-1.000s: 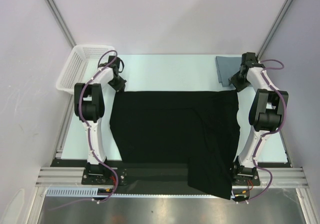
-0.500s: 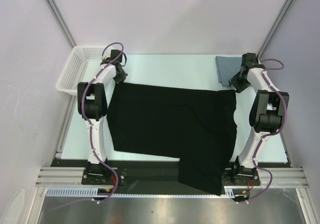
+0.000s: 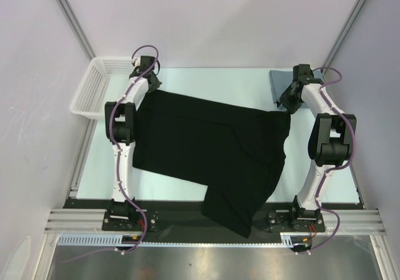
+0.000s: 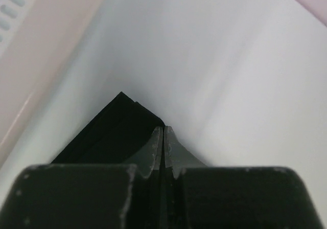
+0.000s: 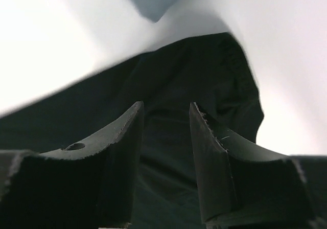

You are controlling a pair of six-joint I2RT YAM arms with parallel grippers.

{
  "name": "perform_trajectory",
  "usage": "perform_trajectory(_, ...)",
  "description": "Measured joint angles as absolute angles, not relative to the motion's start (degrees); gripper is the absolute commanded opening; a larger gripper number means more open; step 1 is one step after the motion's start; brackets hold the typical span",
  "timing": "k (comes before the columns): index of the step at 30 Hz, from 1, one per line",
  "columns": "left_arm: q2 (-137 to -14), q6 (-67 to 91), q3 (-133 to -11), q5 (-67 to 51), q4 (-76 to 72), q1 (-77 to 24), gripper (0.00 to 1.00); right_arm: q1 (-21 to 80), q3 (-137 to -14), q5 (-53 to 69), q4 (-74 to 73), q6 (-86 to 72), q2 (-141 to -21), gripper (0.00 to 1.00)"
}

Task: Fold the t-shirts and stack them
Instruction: Fold the tshirt

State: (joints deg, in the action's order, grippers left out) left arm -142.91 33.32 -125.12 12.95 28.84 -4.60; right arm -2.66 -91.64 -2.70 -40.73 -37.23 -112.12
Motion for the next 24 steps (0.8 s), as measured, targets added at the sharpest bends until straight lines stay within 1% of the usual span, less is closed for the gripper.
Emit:
perform_trajectory(1, -143.0, 32.8, -125.1, 12.8, 28.9, -4.6, 0.23, -2.2, -91.7, -2.2, -40.8, -35.9, -111.9, 0.47)
perform_trajectory(4, -142.0, 30.7, -124.2, 12.8, 28.1, -4.9, 0.32, -0.8, -91.6, -1.0, -41.5, -33.6, -110.7, 0.47)
perform_trajectory(5, -141.1, 29.7, -122.9, 12.8, 27.8, -4.9, 0.34, -0.3, -91.5, -0.6, -41.7, -32.6, -109.8, 0.47)
perform_trajectory(9, -133.3, 26.5, -115.4, 13.0, 28.4, -5.3, 0.46, 4.2, -89.5, 0.9, -42.4, -28.5, -102.8, 0.47)
perform_trajectory(13, -120.6, 24.0, -106.0, 13.8, 28.9, -6.7, 0.49, 10.0, -84.9, 3.6, -41.9, -24.9, -93.0, 0.48)
perform_trajectory(18, -101.5, 21.5, -93.1, 15.1, 28.9, -12.5, 0.50, 14.3, -75.5, 8.9, -41.6, -22.3, -83.6, 0.48)
perform_trajectory(20, -93.8, 20.5, -85.7, 15.7, 28.8, -16.3, 0.49, 15.5, -71.6, 10.8, -41.7, -21.7, -81.6, 0.48)
perform_trajectory(23, -84.6, 20.5, -73.9, 16.4, 30.0, -21.1, 0.43, 18.1, -65.1, 13.4, -42.0, -20.8, -78.3, 0.48)
perform_trajectory(24, -82.1, 20.8, -70.2, 16.3, 31.3, -22.1, 0.43, 19.4, -63.2, 14.3, -42.6, -20.6, -76.8, 0.48)
